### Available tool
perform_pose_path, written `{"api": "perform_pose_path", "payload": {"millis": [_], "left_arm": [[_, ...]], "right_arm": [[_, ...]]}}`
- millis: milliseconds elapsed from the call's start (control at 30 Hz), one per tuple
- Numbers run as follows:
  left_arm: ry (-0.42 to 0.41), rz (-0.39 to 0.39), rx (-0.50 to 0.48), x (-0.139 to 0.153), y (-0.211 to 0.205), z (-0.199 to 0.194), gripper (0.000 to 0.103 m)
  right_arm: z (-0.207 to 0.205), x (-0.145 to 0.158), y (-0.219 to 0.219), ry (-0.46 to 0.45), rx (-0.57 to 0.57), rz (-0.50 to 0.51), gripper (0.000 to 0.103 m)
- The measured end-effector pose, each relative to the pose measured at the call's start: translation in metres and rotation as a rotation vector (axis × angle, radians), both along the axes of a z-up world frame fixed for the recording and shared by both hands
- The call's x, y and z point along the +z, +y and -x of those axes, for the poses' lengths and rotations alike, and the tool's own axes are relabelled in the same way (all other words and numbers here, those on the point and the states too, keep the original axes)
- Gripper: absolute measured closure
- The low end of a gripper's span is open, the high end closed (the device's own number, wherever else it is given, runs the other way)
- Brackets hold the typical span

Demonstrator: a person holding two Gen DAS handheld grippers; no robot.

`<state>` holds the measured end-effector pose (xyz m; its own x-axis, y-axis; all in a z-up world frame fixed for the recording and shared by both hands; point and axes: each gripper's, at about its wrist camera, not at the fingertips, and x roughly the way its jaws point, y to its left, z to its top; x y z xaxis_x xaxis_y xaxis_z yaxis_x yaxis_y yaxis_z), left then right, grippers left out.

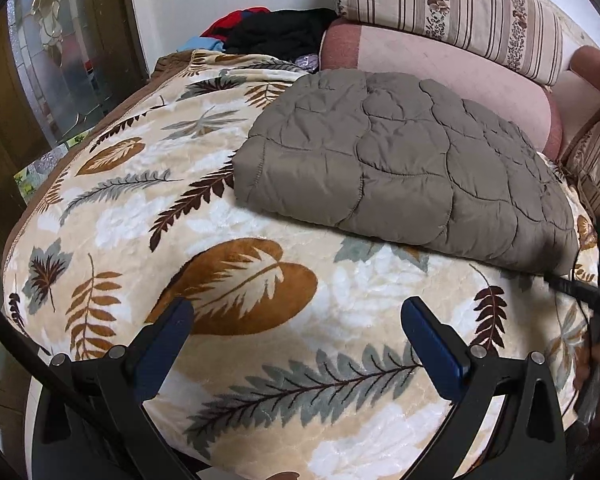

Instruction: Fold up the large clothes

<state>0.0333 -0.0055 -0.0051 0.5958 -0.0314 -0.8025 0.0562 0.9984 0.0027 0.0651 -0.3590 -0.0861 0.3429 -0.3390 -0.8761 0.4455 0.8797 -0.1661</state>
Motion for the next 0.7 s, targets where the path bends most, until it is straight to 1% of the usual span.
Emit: {"api": "perform_pose_path", "payload": {"millis": [100,200,300,400,467,567,633,700], "left_arm": [[0.001,-0.002,0.005,-0.001,-0.001,-0.002,0.0],[0.001,-0.001,0.011,-0.002,-0.001,-0.004,0.0],[0.0,0.007,0.005,-0.002,-0.002,-0.003,0.0],[-0.016,0.022,-0.012,0.001,-0.002,0.0,0.0],[-0.036,0.042,-0.023,0.005,-0.003,0.003,0.0],[-0.05,0.076,-0.048,0.01,-0.005,0.008,0.0],[-0.05,0.093,-0.082,0.013,-0.009,0.012,0.0],[-0.063,0.086,-0.099,0.015,-0.011,0.017,0.0]], "right_arm": [[-0.017,-0.001,-0.015,0.007,-0.018,-0.063,0.031],[-0.024,0.001,-0.018,0.01,-0.01,-0.037,0.031],[-0.017,0.001,-0.017,0.001,-0.013,-0.029,0.031],[0.002,0.013,-0.009,-0.036,-0.026,-0.019,0.03],[0.02,0.028,0.008,-0.085,-0.006,-0.041,0.029],[0.046,0.049,0.042,-0.161,0.052,-0.081,0.022],[0.06,0.059,0.068,-0.201,0.1,-0.09,0.018],[0.067,0.063,0.088,-0.218,0.136,-0.085,0.017]]}}
